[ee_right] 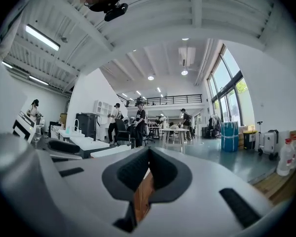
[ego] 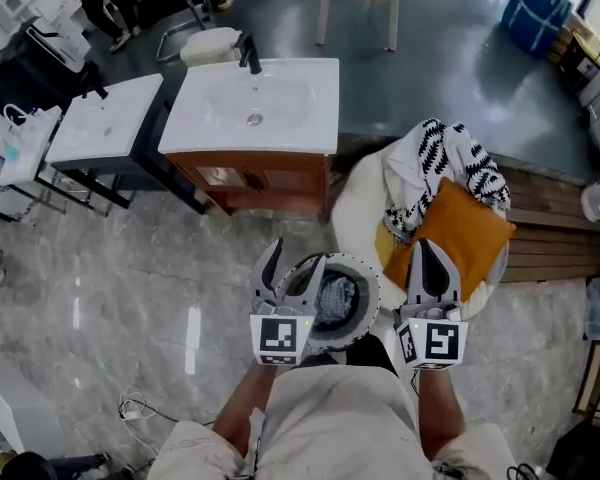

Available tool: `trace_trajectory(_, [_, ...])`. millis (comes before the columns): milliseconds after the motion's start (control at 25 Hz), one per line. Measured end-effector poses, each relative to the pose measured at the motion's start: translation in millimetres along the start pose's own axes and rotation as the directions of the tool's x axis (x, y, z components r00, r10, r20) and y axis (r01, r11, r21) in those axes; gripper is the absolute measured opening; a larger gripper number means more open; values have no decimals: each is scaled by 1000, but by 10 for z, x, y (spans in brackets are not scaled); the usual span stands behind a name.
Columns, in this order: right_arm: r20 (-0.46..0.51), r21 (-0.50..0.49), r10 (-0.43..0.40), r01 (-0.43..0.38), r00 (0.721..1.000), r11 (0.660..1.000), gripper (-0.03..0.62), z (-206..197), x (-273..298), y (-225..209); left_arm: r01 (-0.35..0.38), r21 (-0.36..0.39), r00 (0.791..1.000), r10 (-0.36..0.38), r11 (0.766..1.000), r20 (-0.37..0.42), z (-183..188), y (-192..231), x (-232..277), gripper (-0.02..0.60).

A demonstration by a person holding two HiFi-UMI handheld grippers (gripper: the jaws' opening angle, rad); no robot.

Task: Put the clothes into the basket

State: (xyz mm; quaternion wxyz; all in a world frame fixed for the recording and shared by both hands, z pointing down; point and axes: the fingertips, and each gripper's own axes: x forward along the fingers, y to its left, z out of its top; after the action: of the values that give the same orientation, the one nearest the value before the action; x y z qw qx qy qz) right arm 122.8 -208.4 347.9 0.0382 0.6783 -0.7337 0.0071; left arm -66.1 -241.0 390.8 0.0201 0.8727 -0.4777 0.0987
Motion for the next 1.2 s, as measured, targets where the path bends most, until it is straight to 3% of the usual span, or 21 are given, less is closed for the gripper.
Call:
trace_trajectory(320, [110, 7, -23, 23, 994, 1000, -11, 557, 20, 24, -40, 25, 989, 36, 999, 146, 731, 248, -262, 293])
trace_trajectory(720, [115, -8, -42, 43, 992, 999, -11, 561, -77, 73, -38, 7, 982, 36, 999, 185, 810, 273, -359, 272])
trace_trajectory(840, [111, -10, -40, 42, 993, 999, -11, 571, -84, 105, -46, -2, 978, 45, 999, 202, 819, 319, -391, 242])
trace_trajectory(1200, [119, -15, -37, 39, 992, 999, -11, 617, -101, 156, -72, -56, 968, 84, 996, 238, 874, 399, -459, 55])
